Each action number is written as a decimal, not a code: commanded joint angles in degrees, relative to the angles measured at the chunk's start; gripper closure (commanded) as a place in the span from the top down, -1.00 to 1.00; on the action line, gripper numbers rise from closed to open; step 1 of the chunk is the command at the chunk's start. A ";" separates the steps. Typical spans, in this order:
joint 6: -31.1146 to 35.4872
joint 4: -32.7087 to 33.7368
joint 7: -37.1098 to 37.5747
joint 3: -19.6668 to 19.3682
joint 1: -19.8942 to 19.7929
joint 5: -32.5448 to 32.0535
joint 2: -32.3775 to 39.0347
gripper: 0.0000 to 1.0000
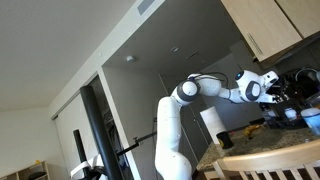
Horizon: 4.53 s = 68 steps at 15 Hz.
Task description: Put the bottle in the bowl and then put it back on the counter
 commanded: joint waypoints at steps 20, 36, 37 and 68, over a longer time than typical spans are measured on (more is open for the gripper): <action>1.78 -0.06 -5.13 25.43 -10.65 14.94 -3.70 1.00; -20.81 4.80 13.09 3.77 -1.11 10.33 -4.79 1.00; -22.48 4.88 13.92 3.02 -0.68 9.00 -5.01 1.00; -35.04 7.82 11.33 1.86 -1.65 11.82 -0.44 1.00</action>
